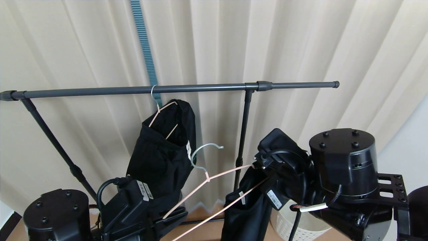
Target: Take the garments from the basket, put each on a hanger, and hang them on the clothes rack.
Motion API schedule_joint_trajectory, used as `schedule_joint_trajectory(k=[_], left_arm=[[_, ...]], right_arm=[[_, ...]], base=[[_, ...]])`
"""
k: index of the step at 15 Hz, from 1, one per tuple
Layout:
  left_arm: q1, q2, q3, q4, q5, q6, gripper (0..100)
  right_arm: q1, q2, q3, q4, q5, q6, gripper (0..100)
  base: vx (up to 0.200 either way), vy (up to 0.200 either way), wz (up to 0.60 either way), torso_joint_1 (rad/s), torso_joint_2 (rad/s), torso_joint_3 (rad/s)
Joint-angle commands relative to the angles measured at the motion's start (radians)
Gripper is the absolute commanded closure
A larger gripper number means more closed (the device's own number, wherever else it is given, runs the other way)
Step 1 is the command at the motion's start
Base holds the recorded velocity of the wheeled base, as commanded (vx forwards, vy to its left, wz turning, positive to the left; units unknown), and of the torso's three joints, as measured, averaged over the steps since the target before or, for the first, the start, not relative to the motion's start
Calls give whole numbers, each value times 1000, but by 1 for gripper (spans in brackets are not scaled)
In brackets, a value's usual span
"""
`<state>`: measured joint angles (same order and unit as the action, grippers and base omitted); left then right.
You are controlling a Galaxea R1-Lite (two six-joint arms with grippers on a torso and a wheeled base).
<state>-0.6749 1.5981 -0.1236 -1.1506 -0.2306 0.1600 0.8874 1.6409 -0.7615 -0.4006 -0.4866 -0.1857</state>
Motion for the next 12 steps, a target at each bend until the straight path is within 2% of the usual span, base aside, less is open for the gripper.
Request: schedule_joint_trajectory(k=[1,3,5,9,12], left_arm=[[1,2,1,0,2,1,100],[3,-10,10,-1,45,7,100],[17,-26,10,-1,51,7,100],[83,-33,4,-1,51,23,100],[89,-56,2,-1,51,19,100]], right_arm=[[34,-29,-7,-1,-1,32,100],[10,-30,-33,-1,-1,37,100],[-76,-19,-62,-1,8,37,100],[-99,-21,-67,0,8,37,100],[-97,-9,-65,-1,8,37,100]], base=[[0,0,0,0,0,0],[0,0,0,0,0,0],[0,0,0,0,0,0],[0,0,0,0,0,0],[0,0,0,0,0,0]])
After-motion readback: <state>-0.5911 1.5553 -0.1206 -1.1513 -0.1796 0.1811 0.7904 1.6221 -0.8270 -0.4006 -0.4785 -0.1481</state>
